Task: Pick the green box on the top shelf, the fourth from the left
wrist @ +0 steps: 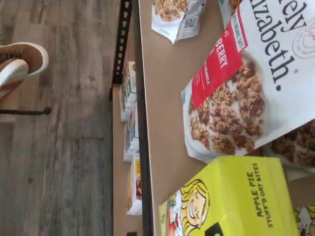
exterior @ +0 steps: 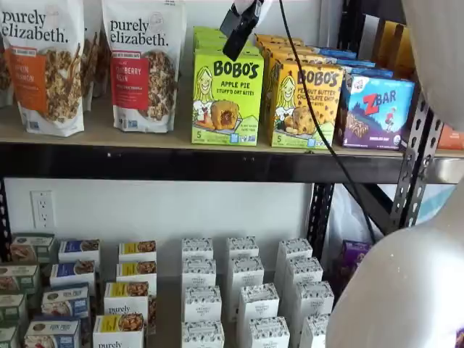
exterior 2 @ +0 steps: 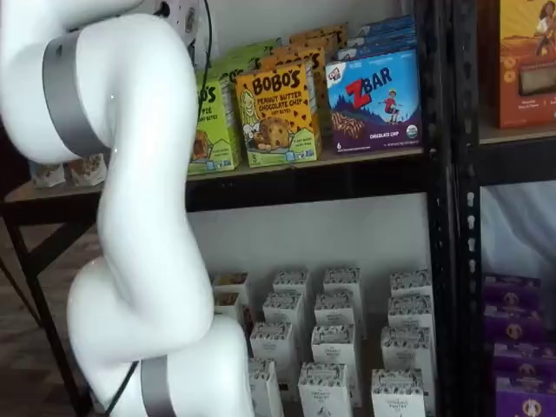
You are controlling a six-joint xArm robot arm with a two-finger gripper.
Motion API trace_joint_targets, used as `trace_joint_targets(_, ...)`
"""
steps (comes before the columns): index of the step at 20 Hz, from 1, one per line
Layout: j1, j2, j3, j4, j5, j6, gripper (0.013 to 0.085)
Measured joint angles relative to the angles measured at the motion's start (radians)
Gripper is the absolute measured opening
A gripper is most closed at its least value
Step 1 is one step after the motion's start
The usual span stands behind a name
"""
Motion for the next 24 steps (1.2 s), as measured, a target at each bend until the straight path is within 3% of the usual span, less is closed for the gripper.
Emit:
trace_joint_targets(11, -0.001, 0.033, -0.005, -0.029, -0.021, -0.014, 0.0850)
trace_joint_targets(17, -0.015, 0.078, -0.055, -0.043, 0.055, -0.029, 0.0850)
trace_joint_targets(24, -0.018, 0.090, -0.054, -0.072, 0.060, -0.038, 0.0850)
